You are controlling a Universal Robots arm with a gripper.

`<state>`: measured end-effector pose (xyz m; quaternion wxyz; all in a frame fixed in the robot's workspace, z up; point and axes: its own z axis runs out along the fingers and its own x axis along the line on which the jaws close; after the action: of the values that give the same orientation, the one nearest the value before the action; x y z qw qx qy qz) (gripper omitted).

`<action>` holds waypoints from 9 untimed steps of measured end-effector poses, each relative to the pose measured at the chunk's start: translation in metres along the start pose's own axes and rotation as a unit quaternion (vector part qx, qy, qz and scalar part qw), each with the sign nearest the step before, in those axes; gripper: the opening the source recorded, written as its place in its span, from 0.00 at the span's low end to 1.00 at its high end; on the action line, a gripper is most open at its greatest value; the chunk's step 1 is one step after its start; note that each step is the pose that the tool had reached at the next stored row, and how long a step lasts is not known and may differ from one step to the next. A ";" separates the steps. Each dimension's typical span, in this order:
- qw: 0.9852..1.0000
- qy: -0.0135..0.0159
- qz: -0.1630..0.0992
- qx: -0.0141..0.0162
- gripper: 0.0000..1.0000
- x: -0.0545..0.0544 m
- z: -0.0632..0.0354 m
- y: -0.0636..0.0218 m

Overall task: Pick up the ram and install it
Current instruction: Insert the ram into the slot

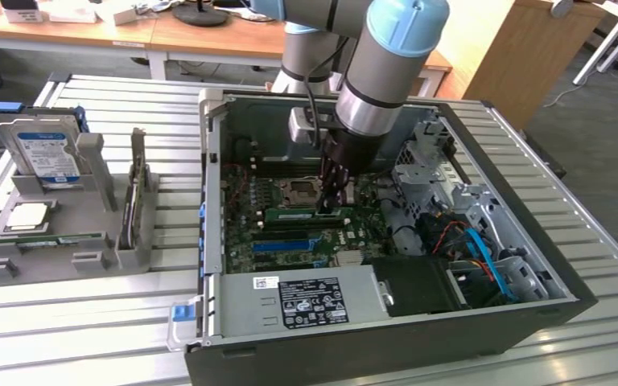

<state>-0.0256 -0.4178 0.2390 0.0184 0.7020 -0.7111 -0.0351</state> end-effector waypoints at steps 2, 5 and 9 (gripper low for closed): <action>1.000 0.000 0.000 0.000 0.12 0.000 0.0000 0.0001; 1.000 0.000 0.000 0.000 0.12 0.000 0.0007 0.0000; 1.000 0.000 0.000 0.000 0.12 0.000 0.0019 0.0000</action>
<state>-0.0257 -0.4178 0.2372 0.0185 0.7018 -0.7112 -0.0351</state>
